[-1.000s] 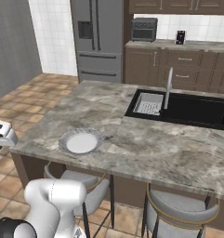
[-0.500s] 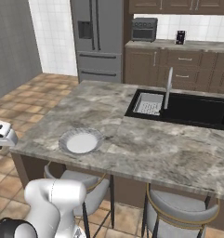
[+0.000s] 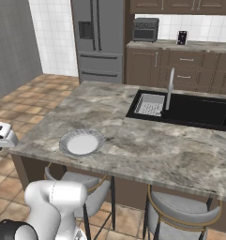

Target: Take the fork and place it on the left side of the plate. Then take the spoon and place it on the right side of the plate. Make sure they're directly next to the plate.

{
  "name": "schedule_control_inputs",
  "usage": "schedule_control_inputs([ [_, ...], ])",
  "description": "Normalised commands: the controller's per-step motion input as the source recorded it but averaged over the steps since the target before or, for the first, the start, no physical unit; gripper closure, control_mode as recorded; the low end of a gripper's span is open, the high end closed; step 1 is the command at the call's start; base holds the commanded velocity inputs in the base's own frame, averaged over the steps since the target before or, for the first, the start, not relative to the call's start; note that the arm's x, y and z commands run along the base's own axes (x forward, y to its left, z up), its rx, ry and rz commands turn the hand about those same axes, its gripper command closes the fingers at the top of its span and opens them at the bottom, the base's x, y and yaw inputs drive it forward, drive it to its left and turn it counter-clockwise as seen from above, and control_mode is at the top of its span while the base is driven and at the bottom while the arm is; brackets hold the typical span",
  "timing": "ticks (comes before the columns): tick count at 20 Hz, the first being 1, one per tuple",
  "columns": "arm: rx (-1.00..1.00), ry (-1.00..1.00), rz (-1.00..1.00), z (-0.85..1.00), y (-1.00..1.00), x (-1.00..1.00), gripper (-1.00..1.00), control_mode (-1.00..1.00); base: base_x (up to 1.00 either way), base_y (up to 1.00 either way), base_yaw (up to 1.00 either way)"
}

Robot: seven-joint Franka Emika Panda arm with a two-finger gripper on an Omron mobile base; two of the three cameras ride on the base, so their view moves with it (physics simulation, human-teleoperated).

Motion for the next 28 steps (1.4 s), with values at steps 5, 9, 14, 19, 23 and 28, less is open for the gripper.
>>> schedule_control_inputs([
  [5, -0.02, 0.11, 0.00, -0.08, 0.00, 0.34, 1.00, -1.00, 0.00, 0.00, 0.00],
  [9, -0.02, 0.01, 0.01, -0.16, -0.08, 0.71, 1.00, -1.00, 0.00, 0.00, 0.00],
  [14, -0.01, 0.04, 0.00, -0.12, -0.14, 0.78, 1.00, -1.00, 0.00, 0.00, 0.00],
  [19, -0.06, 0.03, 0.00, -0.18, -0.09, 0.77, 1.00, -1.00, 0.00, 0.00, 0.00],
  [23, -0.15, 0.00, -0.01, -0.33, -0.07, 0.69, 1.00, -1.00, 0.00, 0.00, 0.00],
  [28, -0.17, 0.00, -0.07, -0.38, 0.00, 0.67, 1.00, -1.00, 0.00, 0.00, 0.00],
])
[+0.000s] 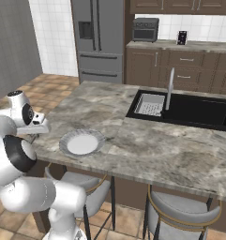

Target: Take the fork and place it on the left side of the plate. Then take the spoon and place it on the right side of the plate. Make sure they're directly next to the plate.

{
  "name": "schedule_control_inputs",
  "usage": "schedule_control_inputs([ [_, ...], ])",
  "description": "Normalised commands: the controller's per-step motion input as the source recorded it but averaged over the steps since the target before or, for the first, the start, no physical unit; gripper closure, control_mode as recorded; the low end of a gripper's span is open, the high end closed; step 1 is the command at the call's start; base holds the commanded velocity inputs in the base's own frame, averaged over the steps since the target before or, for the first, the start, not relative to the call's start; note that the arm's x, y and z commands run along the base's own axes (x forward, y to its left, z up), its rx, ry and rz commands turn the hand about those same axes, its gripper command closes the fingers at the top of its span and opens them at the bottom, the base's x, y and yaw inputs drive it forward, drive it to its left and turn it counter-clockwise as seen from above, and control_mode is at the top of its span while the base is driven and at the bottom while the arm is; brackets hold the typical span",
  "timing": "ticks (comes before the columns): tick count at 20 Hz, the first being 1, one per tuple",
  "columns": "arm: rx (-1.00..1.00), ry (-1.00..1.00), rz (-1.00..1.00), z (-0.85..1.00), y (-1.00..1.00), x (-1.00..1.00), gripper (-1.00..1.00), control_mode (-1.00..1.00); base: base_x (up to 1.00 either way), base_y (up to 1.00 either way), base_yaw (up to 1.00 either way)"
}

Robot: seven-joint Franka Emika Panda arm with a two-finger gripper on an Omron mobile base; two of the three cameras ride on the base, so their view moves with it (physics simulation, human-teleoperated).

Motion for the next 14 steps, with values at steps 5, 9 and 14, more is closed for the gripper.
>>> schedule_control_inputs([
  [5, -0.05, 0.00, -0.04, -0.29, -0.05, 0.58, 1.00, -1.00, 0.00, 0.00, 0.00],
  [9, 0.00, 0.00, -0.08, -0.14, -0.11, 0.55, 1.00, -1.00, 0.00, 0.00, 0.00],
  [14, 0.00, 0.00, -0.08, -0.25, -0.01, 0.44, 1.00, -1.00, 0.00, 0.00, 0.00],
])
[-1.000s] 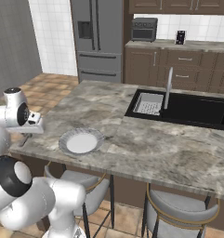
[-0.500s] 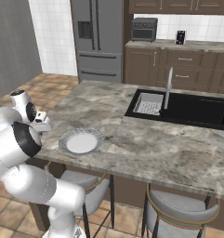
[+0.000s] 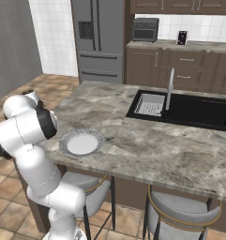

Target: Take the fork and place it on the left side of the plate. Then take the spoon and place it on the right side of the plate. Make sure they're directly next to the plate.

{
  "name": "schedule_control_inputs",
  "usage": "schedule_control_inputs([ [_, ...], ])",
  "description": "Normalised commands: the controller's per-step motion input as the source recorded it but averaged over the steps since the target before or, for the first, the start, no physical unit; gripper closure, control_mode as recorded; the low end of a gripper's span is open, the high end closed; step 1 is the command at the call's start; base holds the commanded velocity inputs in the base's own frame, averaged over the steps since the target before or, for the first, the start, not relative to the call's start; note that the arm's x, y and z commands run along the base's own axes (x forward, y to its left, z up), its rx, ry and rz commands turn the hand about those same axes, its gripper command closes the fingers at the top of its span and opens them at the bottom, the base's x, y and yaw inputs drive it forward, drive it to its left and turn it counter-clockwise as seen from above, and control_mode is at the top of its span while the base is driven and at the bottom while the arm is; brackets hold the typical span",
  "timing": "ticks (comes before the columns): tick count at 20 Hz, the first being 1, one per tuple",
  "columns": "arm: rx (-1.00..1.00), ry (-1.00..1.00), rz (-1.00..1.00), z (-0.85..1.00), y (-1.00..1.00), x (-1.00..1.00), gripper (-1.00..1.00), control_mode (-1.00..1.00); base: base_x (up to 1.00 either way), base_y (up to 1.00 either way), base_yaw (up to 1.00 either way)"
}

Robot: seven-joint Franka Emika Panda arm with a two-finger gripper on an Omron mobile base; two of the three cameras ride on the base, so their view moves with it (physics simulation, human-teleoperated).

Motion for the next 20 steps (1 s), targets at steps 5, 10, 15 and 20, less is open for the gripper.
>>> schedule_control_inputs([
  [5, 0.00, -0.04, -0.11, -0.35, 0.00, 0.43, 1.00, -1.00, 0.00, 0.00, 0.00],
  [10, 0.00, -0.02, -0.09, -0.34, -0.02, 0.38, 1.00, -1.00, 0.00, 0.00, 0.00],
  [15, 0.00, 0.00, -0.06, -0.23, -0.01, 0.25, 1.00, -1.00, 0.00, 0.00, 0.00],
  [20, 0.00, 0.04, -0.02, -0.08, -0.03, 0.25, 1.00, -1.00, 0.00, 0.00, 0.00],
])
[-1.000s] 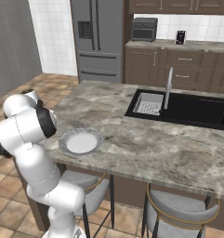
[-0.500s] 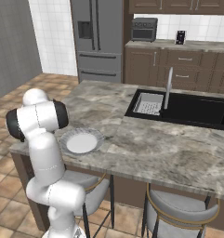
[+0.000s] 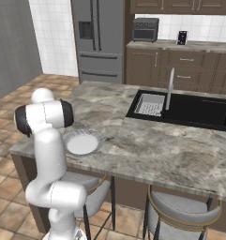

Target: Take the fork and place it on the left side of the plate. Then take the spoon and place it on the right side of the plate. Make sure they're directly next to the plate.

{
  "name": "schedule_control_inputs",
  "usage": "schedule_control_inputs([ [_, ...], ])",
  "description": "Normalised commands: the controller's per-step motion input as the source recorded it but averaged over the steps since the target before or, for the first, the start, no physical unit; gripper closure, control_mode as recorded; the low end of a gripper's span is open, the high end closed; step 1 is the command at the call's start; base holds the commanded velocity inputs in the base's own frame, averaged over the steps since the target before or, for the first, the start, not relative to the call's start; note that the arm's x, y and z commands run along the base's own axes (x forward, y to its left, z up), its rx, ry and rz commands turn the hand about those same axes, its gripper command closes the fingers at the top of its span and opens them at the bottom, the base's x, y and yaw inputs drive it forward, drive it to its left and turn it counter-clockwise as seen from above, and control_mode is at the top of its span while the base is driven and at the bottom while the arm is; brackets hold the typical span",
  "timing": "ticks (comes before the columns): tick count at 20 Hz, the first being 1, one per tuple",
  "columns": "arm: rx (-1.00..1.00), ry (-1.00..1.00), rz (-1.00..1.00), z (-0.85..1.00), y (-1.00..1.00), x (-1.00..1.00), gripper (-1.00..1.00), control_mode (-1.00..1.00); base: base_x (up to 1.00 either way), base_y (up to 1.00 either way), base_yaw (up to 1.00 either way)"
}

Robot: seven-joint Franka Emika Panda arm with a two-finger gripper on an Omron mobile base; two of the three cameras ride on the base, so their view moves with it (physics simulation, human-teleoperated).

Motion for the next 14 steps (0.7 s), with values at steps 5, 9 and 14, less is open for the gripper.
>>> schedule_control_inputs([
  [5, 0.00, 0.06, 0.00, -0.14, -0.09, 0.16, 1.00, -1.00, 0.00, 0.00, 0.00],
  [9, 0.00, 0.05, 0.00, -0.19, -0.14, 0.00, 1.00, -1.00, 0.00, 0.00, 0.00],
  [14, 0.00, 0.04, 0.00, -0.25, -0.15, -0.01, -1.00, -1.00, 0.00, 0.00, 0.00],
])
